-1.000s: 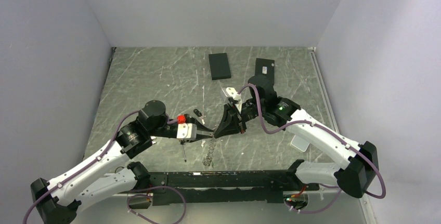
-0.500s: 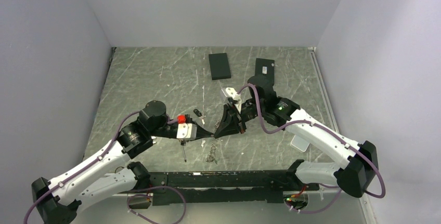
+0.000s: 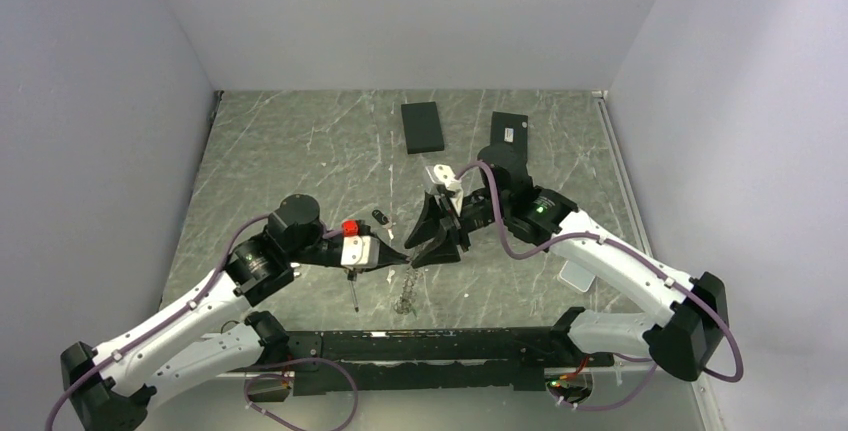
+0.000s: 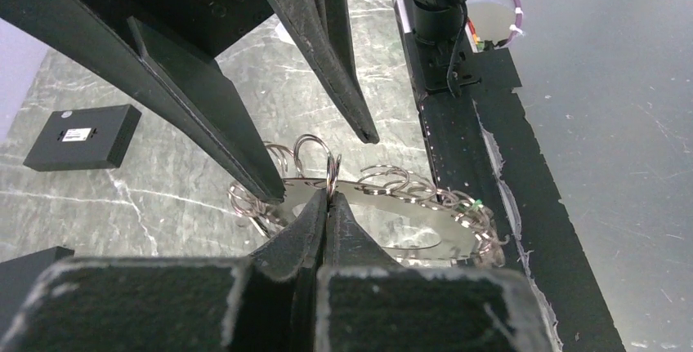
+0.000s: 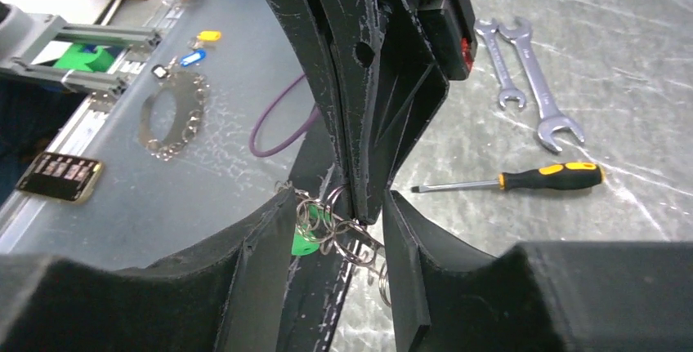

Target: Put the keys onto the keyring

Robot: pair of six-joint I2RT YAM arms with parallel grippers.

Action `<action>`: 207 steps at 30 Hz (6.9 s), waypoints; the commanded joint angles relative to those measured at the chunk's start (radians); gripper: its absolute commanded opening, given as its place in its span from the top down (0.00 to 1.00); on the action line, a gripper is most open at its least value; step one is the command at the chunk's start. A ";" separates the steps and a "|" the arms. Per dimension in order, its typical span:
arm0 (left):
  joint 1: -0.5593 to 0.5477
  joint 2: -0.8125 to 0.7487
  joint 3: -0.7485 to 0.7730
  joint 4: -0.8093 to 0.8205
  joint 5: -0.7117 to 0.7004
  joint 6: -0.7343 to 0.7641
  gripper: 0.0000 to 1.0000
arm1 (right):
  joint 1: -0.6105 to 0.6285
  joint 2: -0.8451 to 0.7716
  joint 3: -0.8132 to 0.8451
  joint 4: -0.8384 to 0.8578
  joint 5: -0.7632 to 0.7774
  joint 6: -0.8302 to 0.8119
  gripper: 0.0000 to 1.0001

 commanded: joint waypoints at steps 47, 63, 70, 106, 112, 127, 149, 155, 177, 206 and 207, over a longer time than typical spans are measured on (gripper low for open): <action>-0.001 -0.242 -0.082 0.053 -0.179 -0.024 1.00 | 0.126 -0.020 -0.040 0.061 0.422 -0.041 0.60; -0.002 -0.237 -0.083 0.040 -0.164 -0.020 1.00 | 0.126 -0.108 -0.052 0.113 0.486 -0.028 0.73; -0.002 -0.238 -0.083 0.032 -0.153 -0.020 1.00 | 0.126 -0.087 -0.097 0.270 0.514 0.096 0.71; -0.001 -0.395 -0.095 -0.179 -0.222 -0.037 1.00 | 0.013 0.155 0.061 0.122 1.062 0.313 0.39; -0.002 -0.439 -0.094 -0.275 -0.256 -0.031 1.00 | 0.011 0.404 0.275 0.007 1.105 0.409 0.43; -0.002 -0.710 -0.093 -0.384 -0.481 -0.043 1.00 | 0.101 0.946 0.770 -0.347 1.333 0.633 0.53; -0.002 -0.700 -0.106 -0.370 -0.488 -0.043 1.00 | 0.166 1.000 0.781 -0.418 1.332 0.649 0.58; -0.002 -0.701 -0.107 -0.370 -0.486 -0.044 1.00 | 0.170 1.003 0.779 -0.427 1.344 0.643 0.58; -0.001 -0.716 -0.114 -0.364 -0.491 -0.057 1.00 | 0.176 1.064 0.813 -0.452 1.365 0.619 0.73; -0.002 -0.712 -0.115 -0.365 -0.496 -0.059 1.00 | 0.178 0.710 0.398 -0.356 1.330 0.333 0.53; -0.002 -0.711 -0.115 -0.366 -0.497 -0.058 1.00 | 0.178 0.689 0.379 -0.359 1.334 0.332 0.52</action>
